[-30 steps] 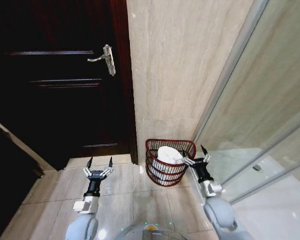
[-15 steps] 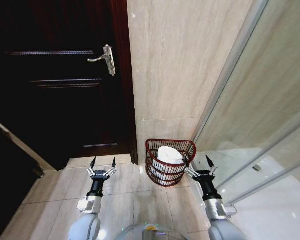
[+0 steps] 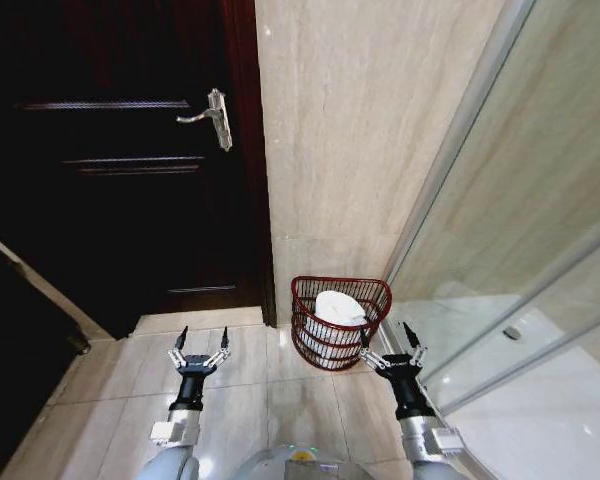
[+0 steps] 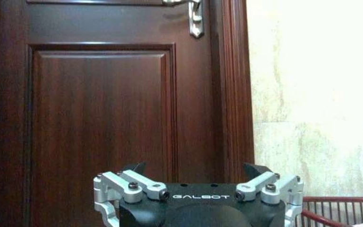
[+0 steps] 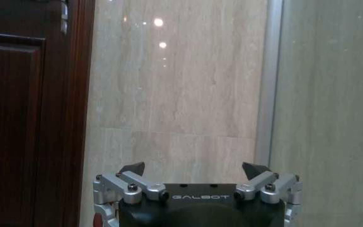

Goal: Discard the used towel into the hamper.

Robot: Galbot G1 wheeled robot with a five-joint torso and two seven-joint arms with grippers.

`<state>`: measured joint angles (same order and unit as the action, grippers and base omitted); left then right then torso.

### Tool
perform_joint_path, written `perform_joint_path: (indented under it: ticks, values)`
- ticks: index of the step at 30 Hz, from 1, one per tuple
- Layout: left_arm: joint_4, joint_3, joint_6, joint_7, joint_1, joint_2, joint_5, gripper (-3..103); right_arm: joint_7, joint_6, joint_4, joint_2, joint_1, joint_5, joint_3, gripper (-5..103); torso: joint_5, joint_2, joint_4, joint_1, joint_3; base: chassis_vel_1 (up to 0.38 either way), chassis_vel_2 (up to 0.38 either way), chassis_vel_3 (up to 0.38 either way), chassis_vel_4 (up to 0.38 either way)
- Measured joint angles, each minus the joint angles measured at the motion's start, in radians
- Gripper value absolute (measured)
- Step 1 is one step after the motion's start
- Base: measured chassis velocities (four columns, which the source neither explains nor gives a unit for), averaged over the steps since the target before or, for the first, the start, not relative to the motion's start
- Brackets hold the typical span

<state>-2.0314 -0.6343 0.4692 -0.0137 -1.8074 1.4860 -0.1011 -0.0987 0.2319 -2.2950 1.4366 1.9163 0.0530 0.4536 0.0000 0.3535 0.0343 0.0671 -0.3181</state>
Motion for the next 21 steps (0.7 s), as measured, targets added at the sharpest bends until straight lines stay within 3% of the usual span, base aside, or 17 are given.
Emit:
perform_joint_path:
  ticks: [11,21]
  values:
    - [-0.002,0.010,0.048,0.023,-0.027,0.003,0.031,100,-0.037,0.031,0.032,0.002,0.014,0.028,-0.021,100,-0.0001,0.000,0.0001,0.000,0.000,0.121,-0.116,-0.122,0.127]
    - [0.024,0.014,0.025,0.013,0.004,0.001,0.049,100,-0.052,0.066,0.068,0.028,0.027,0.077,-0.057,100,-0.0001,0.000,0.0000,0.000,0.000,0.097,-0.109,-0.103,0.096]
